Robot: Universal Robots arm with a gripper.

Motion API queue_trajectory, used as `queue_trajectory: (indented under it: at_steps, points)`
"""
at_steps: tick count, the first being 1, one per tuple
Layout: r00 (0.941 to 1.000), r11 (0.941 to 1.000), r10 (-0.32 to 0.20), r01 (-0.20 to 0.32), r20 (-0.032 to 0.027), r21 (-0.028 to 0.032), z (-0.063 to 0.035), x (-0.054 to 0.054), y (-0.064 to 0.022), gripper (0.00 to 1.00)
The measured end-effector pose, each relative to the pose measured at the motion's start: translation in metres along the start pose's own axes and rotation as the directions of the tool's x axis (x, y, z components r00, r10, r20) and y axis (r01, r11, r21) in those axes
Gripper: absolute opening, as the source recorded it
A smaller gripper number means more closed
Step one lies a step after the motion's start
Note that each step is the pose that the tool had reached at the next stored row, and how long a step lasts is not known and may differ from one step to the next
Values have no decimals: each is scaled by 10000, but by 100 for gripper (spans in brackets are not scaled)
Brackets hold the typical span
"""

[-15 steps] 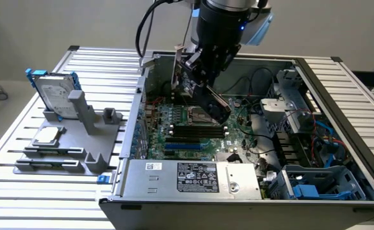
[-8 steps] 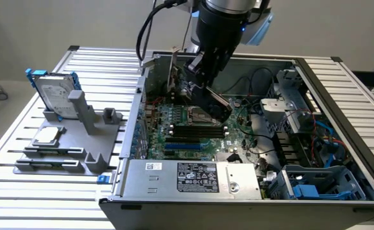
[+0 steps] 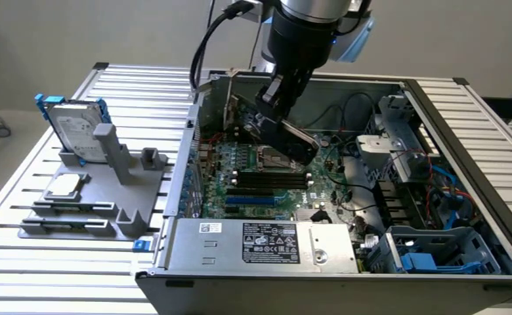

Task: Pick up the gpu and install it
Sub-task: 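Insert the gpu into the slot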

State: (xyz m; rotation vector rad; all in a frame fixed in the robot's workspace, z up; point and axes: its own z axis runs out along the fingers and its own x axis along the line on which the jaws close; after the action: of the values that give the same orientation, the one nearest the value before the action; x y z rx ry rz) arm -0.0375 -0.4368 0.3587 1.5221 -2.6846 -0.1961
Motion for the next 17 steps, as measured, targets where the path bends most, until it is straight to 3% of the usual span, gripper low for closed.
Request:
queue_trajectory:
  at_steps: [2,5,8,13,17]
  points:
    - [9995,9995,-310,310,34,-35,3,0,0,26]
    - [9975,9977,-676,678,184,-58,4,0,0,26]
    - [9938,9942,-1072,1072,298,-1,3,-1,-1,26]
    - [9805,9808,-1944,1939,288,197,4,0,-1,26]
    - [9633,9633,-2672,2664,248,332,4,1,-1,26]
